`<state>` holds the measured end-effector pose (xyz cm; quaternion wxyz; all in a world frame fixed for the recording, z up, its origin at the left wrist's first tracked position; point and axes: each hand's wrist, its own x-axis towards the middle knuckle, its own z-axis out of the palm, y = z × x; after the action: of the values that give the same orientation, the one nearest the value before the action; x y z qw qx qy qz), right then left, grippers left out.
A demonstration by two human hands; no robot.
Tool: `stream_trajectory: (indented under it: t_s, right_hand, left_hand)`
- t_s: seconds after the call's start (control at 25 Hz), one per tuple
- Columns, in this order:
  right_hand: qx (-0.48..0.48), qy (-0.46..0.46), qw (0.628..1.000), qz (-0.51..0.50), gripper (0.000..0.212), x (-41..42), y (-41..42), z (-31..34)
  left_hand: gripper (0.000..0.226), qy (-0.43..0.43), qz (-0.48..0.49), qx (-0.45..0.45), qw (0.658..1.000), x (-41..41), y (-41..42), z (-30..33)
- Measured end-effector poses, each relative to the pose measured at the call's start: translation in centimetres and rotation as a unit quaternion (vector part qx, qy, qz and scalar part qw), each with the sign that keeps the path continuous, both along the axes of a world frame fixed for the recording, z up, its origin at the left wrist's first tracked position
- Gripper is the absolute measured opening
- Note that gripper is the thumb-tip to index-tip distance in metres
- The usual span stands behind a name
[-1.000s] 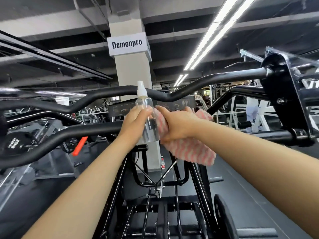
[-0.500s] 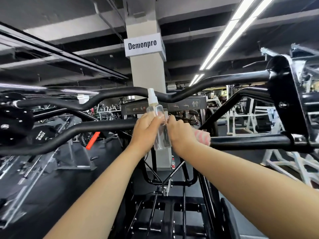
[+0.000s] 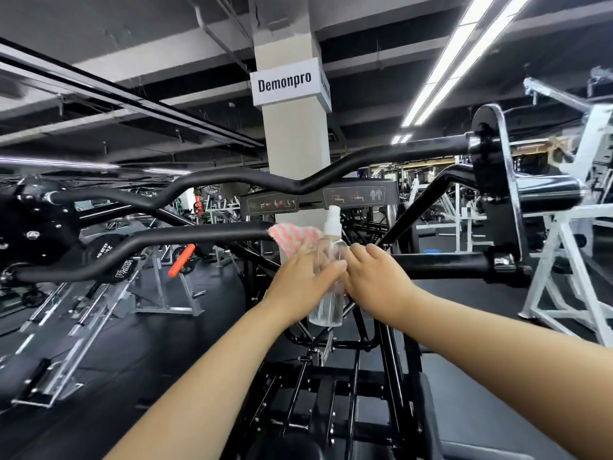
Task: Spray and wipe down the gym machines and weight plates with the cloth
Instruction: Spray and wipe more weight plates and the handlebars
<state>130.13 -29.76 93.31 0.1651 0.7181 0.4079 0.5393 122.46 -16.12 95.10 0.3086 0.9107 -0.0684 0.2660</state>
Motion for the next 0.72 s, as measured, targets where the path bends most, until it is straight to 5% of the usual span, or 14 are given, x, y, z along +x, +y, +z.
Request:
stream_trajectory:
  t_s: [0.16,0.28,0.4,0.6,0.72]
  right_hand:
    - [-0.049,-0.01,0.998,0.041,0.019,1.2,-6.2,0.2]
    - [-0.075,-0.002,0.996,0.038,0.016,0.8,-10.5,0.8]
    - [-0.083,0.017,0.996,-0.014,0.032,0.0,-14.9,1.6]
    - [-0.142,0.119,0.964,-0.192,0.054,-2.8,-17.9,4.8]
    - [-0.118,0.255,0.943,-0.179,0.078,-3.6,-15.8,6.1]
  left_hand:
    - [0.059,0.035,-0.019,0.011,0.999,-0.4,-3.6,-0.7]
    - [0.071,0.039,-0.021,0.033,0.998,0.0,-6.4,-1.2]
    - [0.091,0.041,-0.025,0.072,0.996,0.2,-9.6,-1.6]
    - [0.084,0.027,-0.049,0.059,0.997,1.0,-13.1,-0.7]
    - [0.057,0.024,-0.042,-0.025,0.999,1.3,-13.1,-0.1]
